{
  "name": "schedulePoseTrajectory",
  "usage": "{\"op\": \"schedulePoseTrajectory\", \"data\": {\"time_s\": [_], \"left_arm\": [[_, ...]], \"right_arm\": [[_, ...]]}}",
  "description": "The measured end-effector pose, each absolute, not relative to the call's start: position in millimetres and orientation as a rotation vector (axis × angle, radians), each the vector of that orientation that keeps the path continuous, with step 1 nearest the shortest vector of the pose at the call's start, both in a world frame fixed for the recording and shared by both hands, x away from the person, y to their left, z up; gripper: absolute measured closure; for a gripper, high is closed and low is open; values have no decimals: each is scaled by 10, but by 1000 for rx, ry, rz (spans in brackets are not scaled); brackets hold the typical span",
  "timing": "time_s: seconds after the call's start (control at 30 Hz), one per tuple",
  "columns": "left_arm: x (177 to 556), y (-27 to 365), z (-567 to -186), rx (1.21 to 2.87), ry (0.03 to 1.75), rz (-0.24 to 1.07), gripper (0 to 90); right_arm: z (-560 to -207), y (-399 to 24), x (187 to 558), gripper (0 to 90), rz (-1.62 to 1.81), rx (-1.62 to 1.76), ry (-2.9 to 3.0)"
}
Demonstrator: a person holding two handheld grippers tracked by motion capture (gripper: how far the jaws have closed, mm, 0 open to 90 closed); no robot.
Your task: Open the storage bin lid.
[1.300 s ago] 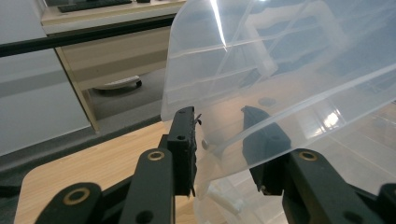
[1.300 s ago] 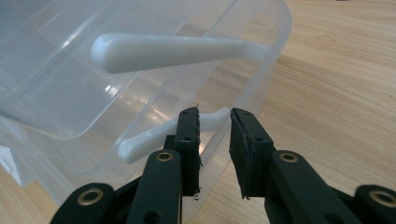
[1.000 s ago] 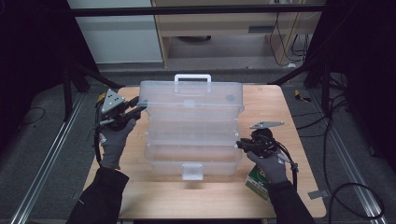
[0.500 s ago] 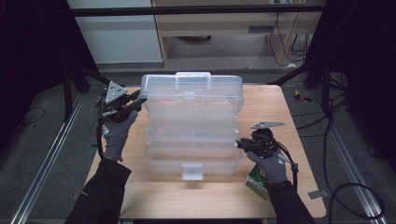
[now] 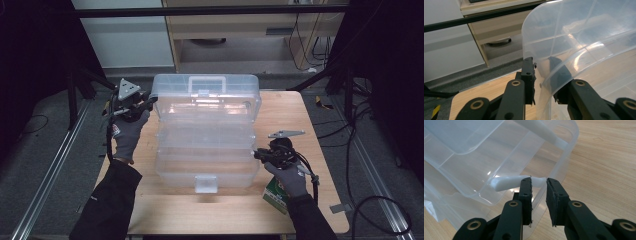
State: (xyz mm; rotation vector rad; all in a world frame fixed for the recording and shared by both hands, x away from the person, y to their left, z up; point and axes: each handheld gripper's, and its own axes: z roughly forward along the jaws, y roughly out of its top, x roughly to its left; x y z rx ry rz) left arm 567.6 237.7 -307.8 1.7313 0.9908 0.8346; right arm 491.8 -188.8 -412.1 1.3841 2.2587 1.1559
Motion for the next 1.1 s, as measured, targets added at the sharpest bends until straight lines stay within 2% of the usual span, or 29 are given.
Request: {"op": "schedulePoseTrajectory", "data": {"time_s": [0.63,0.97,1.1], "left_arm": [[5892,2335,-3018,1734,1025,832,752],[5994,2278,-2974,1779,1026,905,789],[6059,2287,-2977,1776,1039,886,796]], "right_arm": [[-4113,-1873,4903,754,1147,1382,2256],[-4113,-1872,4901,755,1150,1383,2253],[-4114,-1869,4899,756,1144,1376,2251]]}}
